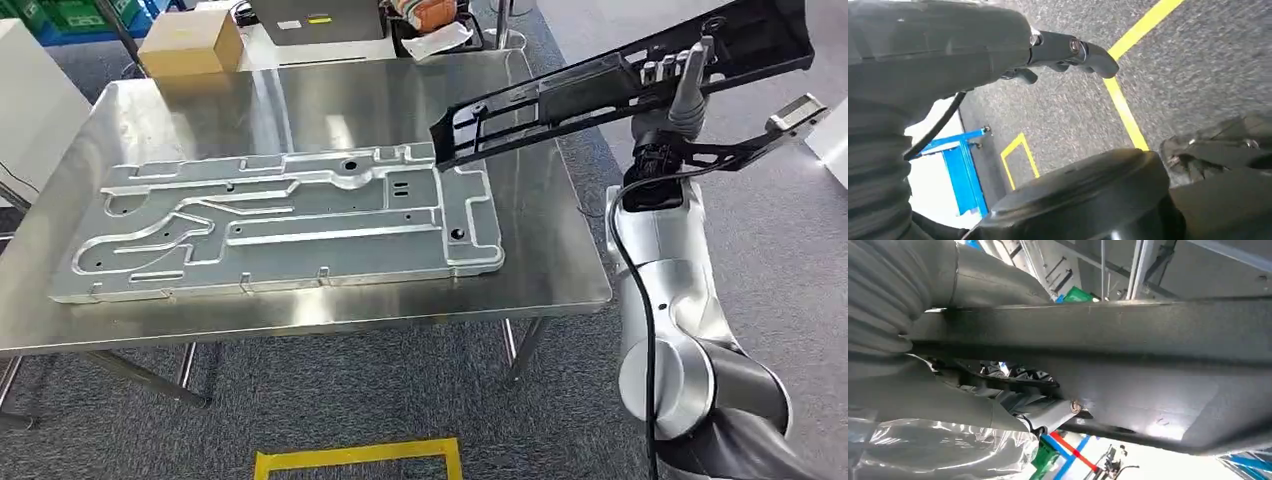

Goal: Take the parts from the cabinet and place them on the table.

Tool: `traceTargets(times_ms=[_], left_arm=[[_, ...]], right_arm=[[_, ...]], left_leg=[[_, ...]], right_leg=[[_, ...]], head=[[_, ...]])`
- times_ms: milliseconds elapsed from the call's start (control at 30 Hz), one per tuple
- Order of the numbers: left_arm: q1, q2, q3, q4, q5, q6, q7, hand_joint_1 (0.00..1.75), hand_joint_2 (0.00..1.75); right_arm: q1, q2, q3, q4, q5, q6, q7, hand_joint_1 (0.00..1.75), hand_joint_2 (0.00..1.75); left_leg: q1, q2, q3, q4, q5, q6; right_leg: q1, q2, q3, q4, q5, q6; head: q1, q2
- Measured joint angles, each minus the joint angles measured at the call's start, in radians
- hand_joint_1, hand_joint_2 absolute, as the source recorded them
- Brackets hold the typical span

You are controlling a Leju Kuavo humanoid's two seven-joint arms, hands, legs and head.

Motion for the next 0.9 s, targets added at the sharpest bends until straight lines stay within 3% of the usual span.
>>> traceTargets(times_ms=[33,67,133,167,200,300,333,367,400,467,500,533,567,600,633,667,700,767,833,900], left_arm=[[0.0,0.0,0.0,0.0,0.0,0.0,0.001,0.0,1.75],[0.001,-0.002,0.0,-0.001,0.0,0.0,0.001,0.0,1.75],[0.009,-0.004,-0.003,-0.001,0.0,0.001,0.004,0.0,1.75],[0.015,-0.004,-0.004,0.0,0.0,0.001,0.006,0.0,1.75],[0.016,-0.004,-0.004,0.001,0.003,0.002,0.007,0.0,1.75],[0.015,-0.006,-0.004,0.001,0.006,0.002,0.009,0.0,1.75],[0.014,-0.009,-0.004,0.0,0.006,0.002,0.01,0.0,1.75],[0.014,-0.01,-0.005,0.0,0.005,0.006,0.011,0.0,1.75],[0.015,-0.011,-0.006,0.0,0.003,0.011,0.012,0.0,1.75],[0.016,-0.011,-0.006,0.0,0.006,0.011,0.012,0.0,1.75],[0.017,-0.011,-0.006,0.0,0.006,0.011,0.012,0.0,1.75],[0.017,-0.011,-0.006,0.0,0.007,0.012,0.012,0.0,1.75],[0.018,-0.012,-0.007,0.0,0.008,0.012,0.012,0.0,1.75],[0.018,-0.012,-0.007,0.0,0.008,0.012,0.013,0.0,1.75],[0.018,-0.013,-0.008,0.0,0.009,0.013,0.013,0.0,1.75],[0.019,-0.013,-0.008,0.0,0.009,0.014,0.014,0.0,1.75],[0.017,-0.012,-0.008,0.001,0.01,0.014,0.015,0.0,1.75],[0.016,-0.012,-0.009,0.001,0.012,0.014,0.016,0.0,1.75],[0.016,-0.011,-0.009,0.001,0.014,0.014,0.016,0.0,1.75],[0.016,-0.01,-0.01,0.001,0.015,0.015,0.016,0.0,1.75]], right_arm=[[0.005,0.0,0.0,0.003,0.002,-0.001,0.001,1.75,1.75],[0.008,0.0,0.0,0.005,0.003,-0.003,0.001,1.75,1.75],[0.007,0.0,0.0,0.007,0.009,-0.005,0.001,1.75,1.75],[0.009,0.0,0.0,0.008,0.011,-0.006,0.001,1.75,1.75],[0.01,0.0,0.0,0.016,0.013,-0.007,0.0,1.75,1.75],[0.023,-0.002,-0.002,0.02,0.013,-0.009,0.0,1.75,1.75],[0.021,-0.002,-0.002,0.019,0.016,-0.008,0.001,1.75,1.75],[0.014,-0.001,-0.002,0.019,0.017,-0.008,0.0,1.75,1.75],[0.003,-0.002,-0.002,0.02,0.02,-0.008,-0.002,1.75,1.75],[-0.001,-0.006,-0.002,0.022,0.023,-0.009,-0.003,1.75,1.75],[0.002,-0.006,-0.002,0.025,0.023,-0.009,-0.003,1.75,1.75],[0.004,-0.006,-0.002,0.029,0.026,-0.01,-0.003,1.75,1.75],[0.005,-0.006,-0.002,0.032,0.026,-0.01,-0.003,1.75,1.75],[0.003,-0.006,-0.002,0.034,0.027,-0.01,-0.003,1.75,1.75],[-0.001,-0.006,-0.002,0.035,0.027,-0.01,-0.003,1.75,1.75],[-0.002,-0.007,-0.002,0.036,0.029,-0.009,-0.003,1.75,1.75],[-0.007,-0.007,-0.002,0.043,0.03,-0.01,-0.003,1.75,1.75],[-0.01,-0.008,-0.002,0.045,0.031,-0.012,-0.003,1.75,1.75],[-0.007,-0.008,-0.002,0.045,0.032,-0.012,-0.003,1.75,1.75],[-0.012,-0.008,-0.002,0.045,0.034,-0.011,-0.003,1.75,1.75]], left_leg=[[-0.009,0.0,-0.001,0.01,0.017,0.009],[-0.017,0.0,0.014,-0.029,0.059,0.021],[-0.027,0.002,0.06,-0.182,0.174,0.05],[-0.032,0.006,0.071,-0.219,0.189,0.07],[-0.035,0.013,0.064,-0.222,0.202,0.076],[-0.038,0.013,0.07,-0.249,0.211,0.079],[-0.029,0.011,0.089,-0.287,0.213,0.082],[-0.019,0.0,0.126,-0.347,0.189,0.075],[-0.015,-0.002,0.129,-0.36,0.182,0.08],[-0.01,-0.004,0.131,-0.363,0.18,0.081],[-0.009,-0.006,0.135,-0.361,0.176,0.08],[-0.007,-0.006,0.141,-0.359,0.17,0.076],[-0.005,-0.008,0.148,-0.355,0.162,0.072],[-0.003,-0.009,0.155,-0.349,0.151,0.067],[-0.001,-0.01,0.165,-0.338,0.136,0.062],[0.002,-0.01,0.169,-0.332,0.122,0.056],[0.0,-0.01,0.155,-0.327,0.117,0.05],[0.0,-0.009,0.146,-0.32,0.112,0.041],[-0.002,-0.008,0.156,-0.326,0.105,0.033],[-0.002,-0.001,0.136,-0.27,0.071,0.019]], right_leg=[[0.006,0.0,0.011,0.0,-0.006,-0.002],[0.012,0.0,0.021,0.0,-0.012,-0.005],[0.025,-0.001,0.037,0.0,-0.02,-0.009],[0.027,-0.001,0.039,-0.006,-0.021,-0.01],[0.033,-0.002,0.036,-0.008,-0.015,-0.006],[0.025,-0.007,0.032,-0.021,-0.003,0.004],[0.031,-0.006,0.034,-0.025,-0.004,0.008],[0.031,-0.002,0.024,-0.013,-0.012,0.015],[0.029,0.0,-0.004,0.023,-0.03,0.022],[0.017,0.0,-0.085,0.185,-0.083,0.038],[0.011,-0.001,-0.122,0.248,-0.093,0.044],[0.006,-0.001,-0.145,0.269,-0.076,0.05],[0.001,-0.002,-0.14,0.242,-0.039,0.053],[-0.002,-0.002,-0.117,0.175,0.013,0.056],[-0.004,-0.002,-0.075,0.072,0.08,0.058],[-0.003,0.0,-0.057,0.036,0.069,0.054],[0.002,0.002,-0.058,0.043,0.071,0.052],[0.006,0.002,-0.047,0.012,0.036,0.028],[0.0,0.002,-0.044,0.008,0.029,0.017],[-0.002,-0.001,-0.028,0.0,0.022,0.007]], head=[[0.0,0.0],[0.0,0.0],[0.0,0.0],[0.0,0.0],[0.0,0.0],[0.0,0.0],[0.0,0.0],[0.0,0.0],[-0.001,0.0],[0.0,0.0],[0.0,0.0],[0.0,0.0],[0.0,0.0],[0.0,0.0],[0.0,0.0],[-0.001,0.0],[0.0,0.0],[-0.001,0.0],[-0.001,0.0],[-0.001,0.0]])
